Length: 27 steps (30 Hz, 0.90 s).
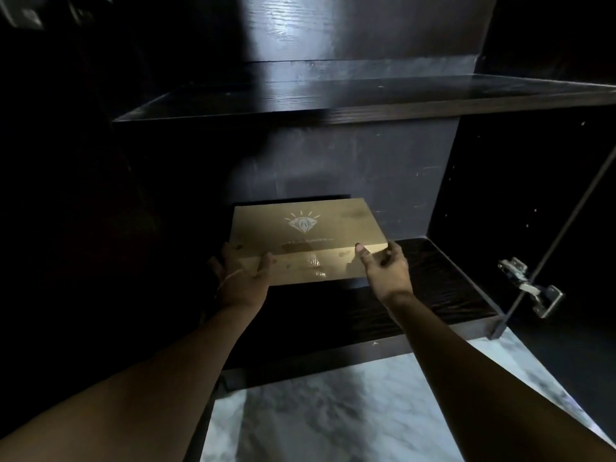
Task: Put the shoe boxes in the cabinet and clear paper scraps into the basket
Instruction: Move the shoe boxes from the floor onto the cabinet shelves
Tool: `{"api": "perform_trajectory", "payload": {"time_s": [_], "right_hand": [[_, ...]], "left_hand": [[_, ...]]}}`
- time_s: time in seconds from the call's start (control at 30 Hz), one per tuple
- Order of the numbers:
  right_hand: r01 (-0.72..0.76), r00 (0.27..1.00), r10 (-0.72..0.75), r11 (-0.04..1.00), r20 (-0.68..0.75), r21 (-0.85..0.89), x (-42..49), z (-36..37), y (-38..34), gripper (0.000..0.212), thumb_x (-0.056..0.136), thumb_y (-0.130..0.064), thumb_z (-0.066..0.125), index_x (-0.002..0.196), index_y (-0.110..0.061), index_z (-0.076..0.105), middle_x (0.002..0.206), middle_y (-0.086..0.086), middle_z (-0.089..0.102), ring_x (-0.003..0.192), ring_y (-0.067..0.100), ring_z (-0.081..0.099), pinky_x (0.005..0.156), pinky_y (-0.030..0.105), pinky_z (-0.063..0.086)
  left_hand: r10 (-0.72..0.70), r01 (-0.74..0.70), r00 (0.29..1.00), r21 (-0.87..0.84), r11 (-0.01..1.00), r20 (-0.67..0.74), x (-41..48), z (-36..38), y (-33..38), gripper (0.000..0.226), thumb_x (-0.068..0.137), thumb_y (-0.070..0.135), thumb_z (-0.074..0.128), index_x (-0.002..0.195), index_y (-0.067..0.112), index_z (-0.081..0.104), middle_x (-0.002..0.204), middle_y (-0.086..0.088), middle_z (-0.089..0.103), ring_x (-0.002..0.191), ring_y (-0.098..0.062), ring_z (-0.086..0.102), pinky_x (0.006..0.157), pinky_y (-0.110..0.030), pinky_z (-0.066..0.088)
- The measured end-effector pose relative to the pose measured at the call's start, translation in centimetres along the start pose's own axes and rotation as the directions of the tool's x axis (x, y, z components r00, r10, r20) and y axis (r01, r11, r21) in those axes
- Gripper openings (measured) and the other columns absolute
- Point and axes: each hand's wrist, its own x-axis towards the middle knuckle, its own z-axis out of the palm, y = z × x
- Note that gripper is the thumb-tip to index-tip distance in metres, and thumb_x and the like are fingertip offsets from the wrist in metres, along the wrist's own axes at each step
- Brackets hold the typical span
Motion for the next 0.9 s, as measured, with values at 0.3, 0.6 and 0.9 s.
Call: {"api": "perform_trajectory", "payload": {"time_s": [0.3, 0.6, 0.9], "right_hand": [[0.129, 0.988, -0.143, 0.97, -0.056, -0.208, -0.3, 3.3, 0.2, 0.086, 0.085, -0.029, 0.075, 0.152, -0.022, 0.022, 0.151, 0.009, 0.022, 0.127, 0.03, 0.048, 0.1, 0.038, 0.045], [-0.023, 0.95, 0.062, 0.991, 0.305, -0.129, 1.5, 4.8, 0.0, 0.096, 0.093, -0.025, 0.067, 0.157, -0.028, -0.005, 0.16, 0.002, 0.025, 0.145, 0.022, 0.028, 0.117, 0.033, 0.023], [-0.003, 0.96, 0.066, 0.974, 0.273, -0.225, 0.5, 1.2, -2.4, 0.067, 0.091, -0.025, 0.066, 0.151, -0.028, 0.036, 0.134, -0.007, 0.055, 0.124, 0.019, 0.053, 0.114, 0.039, 0.037]], "left_hand": [[0.329, -0.382, 0.924, 0.393, 0.836, 0.196, -0.2, 1.4, -1.4, 0.08, 0.088, 0.043, 0.055, 0.152, 0.014, 0.016, 0.16, -0.014, -0.002, 0.146, -0.039, -0.005, 0.118, -0.052, 0.017], [0.107, -0.315, 0.908, 0.49, 0.813, 0.406, 2.6, 1.0, 0.6, 0.103, 0.084, 0.048, 0.061, 0.153, 0.024, -0.012, 0.157, -0.008, -0.03, 0.145, -0.032, -0.025, 0.119, -0.049, 0.003], [0.1, -0.318, 0.884, 0.431, 0.844, 0.456, 2.5, -1.1, 1.6, 0.092, 0.082, 0.044, 0.06, 0.153, 0.025, 0.005, 0.16, -0.007, -0.015, 0.148, -0.03, -0.012, 0.119, -0.051, 0.013]]}}
